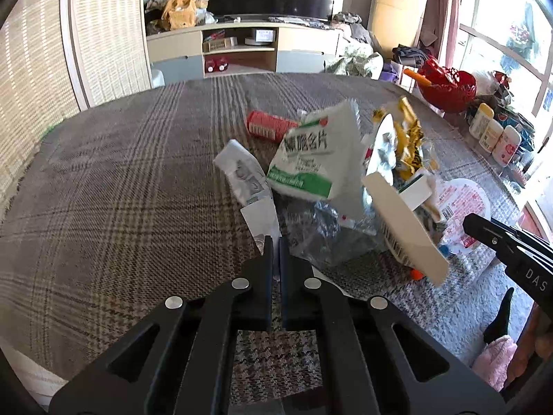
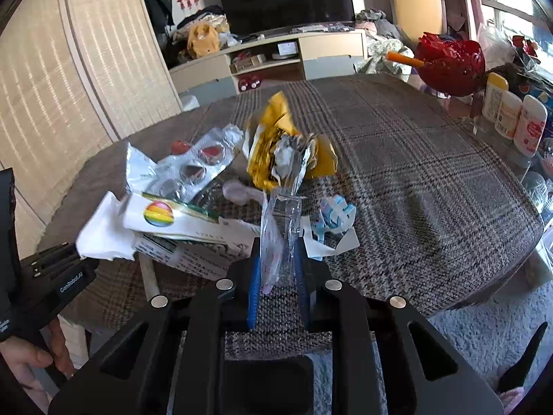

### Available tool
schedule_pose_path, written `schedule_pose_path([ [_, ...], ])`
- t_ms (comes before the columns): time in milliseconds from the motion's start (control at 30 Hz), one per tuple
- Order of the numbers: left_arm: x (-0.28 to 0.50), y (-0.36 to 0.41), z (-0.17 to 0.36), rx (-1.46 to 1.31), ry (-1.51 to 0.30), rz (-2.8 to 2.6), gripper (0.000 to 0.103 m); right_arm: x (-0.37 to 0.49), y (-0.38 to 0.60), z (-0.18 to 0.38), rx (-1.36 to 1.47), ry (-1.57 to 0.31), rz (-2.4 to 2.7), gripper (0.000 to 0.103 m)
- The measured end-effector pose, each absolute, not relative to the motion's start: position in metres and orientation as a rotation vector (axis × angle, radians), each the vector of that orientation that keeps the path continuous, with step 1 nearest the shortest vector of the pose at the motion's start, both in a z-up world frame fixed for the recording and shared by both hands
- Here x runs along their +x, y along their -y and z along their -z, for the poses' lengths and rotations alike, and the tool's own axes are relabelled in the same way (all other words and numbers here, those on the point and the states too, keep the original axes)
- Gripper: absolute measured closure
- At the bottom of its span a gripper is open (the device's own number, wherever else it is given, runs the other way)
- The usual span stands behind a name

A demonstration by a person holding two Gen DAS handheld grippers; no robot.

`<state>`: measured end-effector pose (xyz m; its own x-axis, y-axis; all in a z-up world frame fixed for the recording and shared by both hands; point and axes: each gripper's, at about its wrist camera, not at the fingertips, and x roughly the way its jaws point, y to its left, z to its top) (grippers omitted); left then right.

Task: Collect trash
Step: 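Grasp the white paper scrap with the left tool while the right tool grasps the clear plastic wrapper, then carry both items to the grey bin and open both tools over it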

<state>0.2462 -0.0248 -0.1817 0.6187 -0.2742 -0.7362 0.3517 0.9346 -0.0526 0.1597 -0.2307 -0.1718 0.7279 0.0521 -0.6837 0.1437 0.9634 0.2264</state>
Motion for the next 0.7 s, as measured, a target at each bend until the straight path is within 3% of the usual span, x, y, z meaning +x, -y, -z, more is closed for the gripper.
schedule_pose_path([
  [700, 0.145, 0.001, 0.090, 0.093, -0.662, 0.305, 0.103, 0.088, 0.226, 0.109, 0.238, -0.583, 0.021, 0.087],
])
